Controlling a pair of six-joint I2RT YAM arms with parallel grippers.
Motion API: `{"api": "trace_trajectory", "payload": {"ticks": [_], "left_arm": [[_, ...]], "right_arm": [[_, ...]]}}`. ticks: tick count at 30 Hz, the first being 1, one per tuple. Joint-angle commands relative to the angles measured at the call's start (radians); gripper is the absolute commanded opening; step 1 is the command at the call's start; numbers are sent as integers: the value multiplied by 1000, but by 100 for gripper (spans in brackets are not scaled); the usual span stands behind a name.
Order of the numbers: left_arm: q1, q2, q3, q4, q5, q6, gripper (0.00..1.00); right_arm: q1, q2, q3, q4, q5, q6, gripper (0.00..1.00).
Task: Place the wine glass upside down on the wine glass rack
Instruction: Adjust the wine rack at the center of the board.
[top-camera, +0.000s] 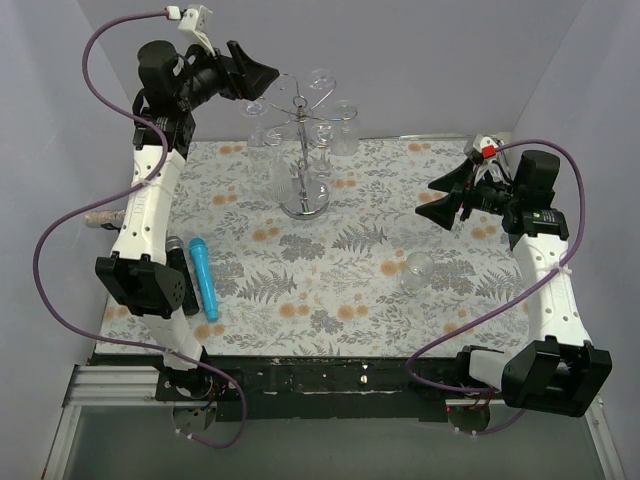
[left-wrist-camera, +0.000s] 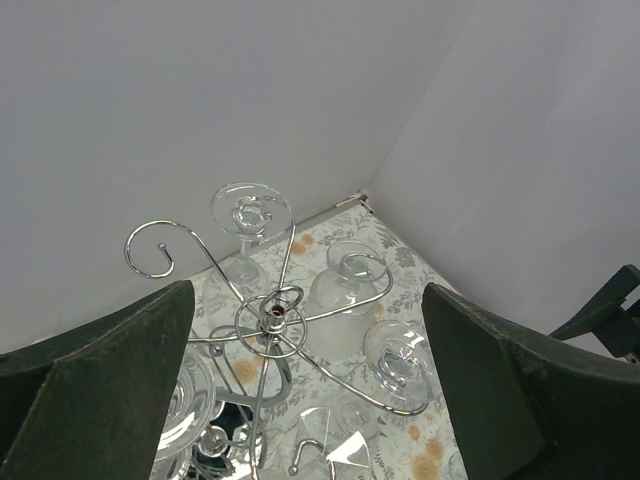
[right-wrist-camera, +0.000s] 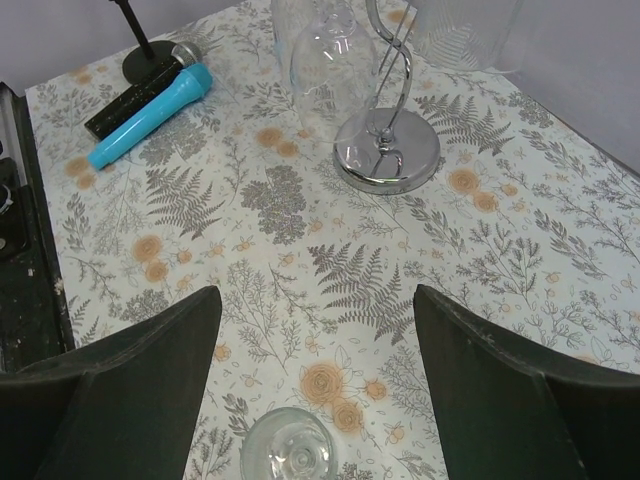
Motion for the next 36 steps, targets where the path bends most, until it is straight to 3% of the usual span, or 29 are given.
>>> {"api": "trace_trajectory", "payload": {"ticks": [1, 10, 18, 24, 36], "left_arm": [[25, 10, 43, 18, 72, -2, 98], [34, 91, 8, 193, 320, -176, 92], [34, 169, 9, 329, 409, -275, 82], [27, 206, 21, 342, 400, -280, 79], [-39, 247, 127, 113, 253, -63, 74]], "right_arm": [[-3, -2, 38, -6, -35, -14, 85], [-3, 9, 36, 0, -51, -14, 85], [-3, 20, 41, -6, -56, -19, 85], [-3, 29, 44, -8, -64, -20, 85], [-3, 29, 41, -12, -73, -22, 85]]}}
